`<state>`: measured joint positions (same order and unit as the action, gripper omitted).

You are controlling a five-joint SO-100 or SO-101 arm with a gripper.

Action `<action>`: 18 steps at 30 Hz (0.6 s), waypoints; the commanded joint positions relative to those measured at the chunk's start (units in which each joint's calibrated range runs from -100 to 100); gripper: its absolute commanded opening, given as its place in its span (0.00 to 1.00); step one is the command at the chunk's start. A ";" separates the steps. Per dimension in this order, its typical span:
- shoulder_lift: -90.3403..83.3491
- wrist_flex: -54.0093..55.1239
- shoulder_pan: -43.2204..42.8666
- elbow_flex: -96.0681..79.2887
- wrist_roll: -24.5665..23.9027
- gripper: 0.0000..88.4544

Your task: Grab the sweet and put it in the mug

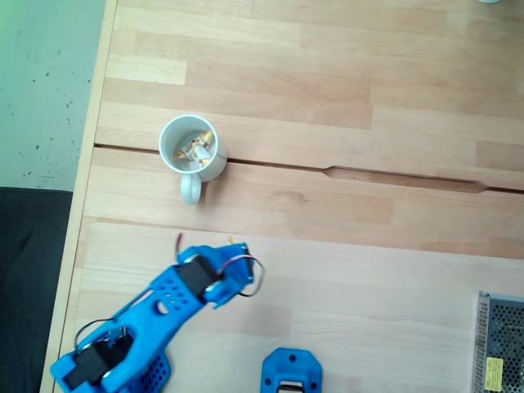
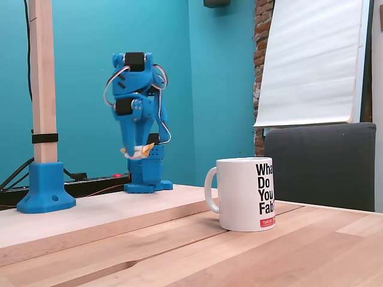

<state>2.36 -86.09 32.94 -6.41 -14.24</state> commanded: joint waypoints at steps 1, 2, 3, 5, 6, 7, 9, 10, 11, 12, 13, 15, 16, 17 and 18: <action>-7.44 -0.28 -2.87 0.34 -3.17 0.00; -8.56 -0.28 -3.82 0.52 -4.59 0.00; -9.59 -0.28 -4.98 0.79 -5.96 0.00; -11.31 -0.20 -7.81 1.24 -8.30 0.00; -12.00 -0.20 -9.26 1.24 -9.28 0.00; -12.60 -0.20 -10.64 1.24 -10.31 0.00; -13.55 -0.20 -13.19 1.24 -12.01 0.00; -13.89 -0.20 -14.42 1.32 -12.84 0.00; -14.07 -0.12 -15.58 1.32 -13.63 0.00; -14.15 -0.12 -16.60 1.32 -14.31 0.00; -14.24 0.44 -17.54 1.32 -14.90 0.00; -13.89 3.02 -18.78 1.32 -16.02 0.00; -13.72 4.96 -19.21 1.32 -16.61 0.00; -13.55 7.13 -19.36 1.32 -17.24 0.00; -13.29 9.72 -19.43 1.24 -17.83 0.00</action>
<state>-8.90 -81.94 14.25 -6.41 -30.74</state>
